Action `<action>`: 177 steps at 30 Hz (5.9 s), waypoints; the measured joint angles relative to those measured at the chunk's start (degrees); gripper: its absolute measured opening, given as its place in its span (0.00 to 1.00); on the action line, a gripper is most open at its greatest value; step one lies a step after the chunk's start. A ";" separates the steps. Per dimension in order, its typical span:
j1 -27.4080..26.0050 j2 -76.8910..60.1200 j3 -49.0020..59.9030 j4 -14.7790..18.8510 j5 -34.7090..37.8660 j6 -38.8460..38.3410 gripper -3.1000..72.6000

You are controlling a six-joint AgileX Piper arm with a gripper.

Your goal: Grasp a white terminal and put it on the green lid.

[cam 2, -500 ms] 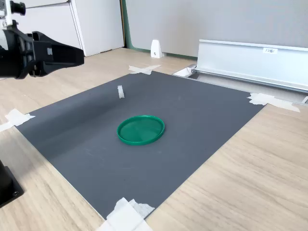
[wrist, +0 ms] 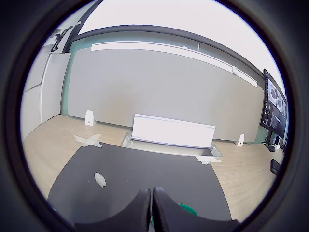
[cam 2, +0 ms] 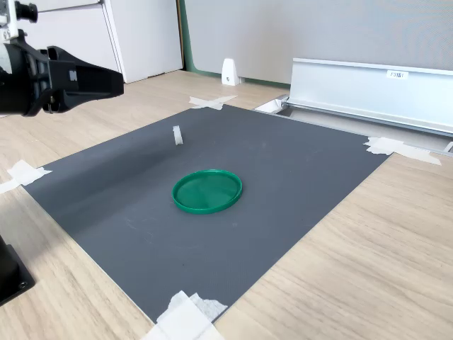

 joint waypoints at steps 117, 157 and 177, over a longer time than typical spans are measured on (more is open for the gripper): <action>12.73 96.92 -58.68 7.43 28.65 -2.94 0.93; 14.76 104.09 -60.82 3.11 29.56 2.45 0.53; 3.36 91.65 -55.86 4.38 34.82 -14.06 0.17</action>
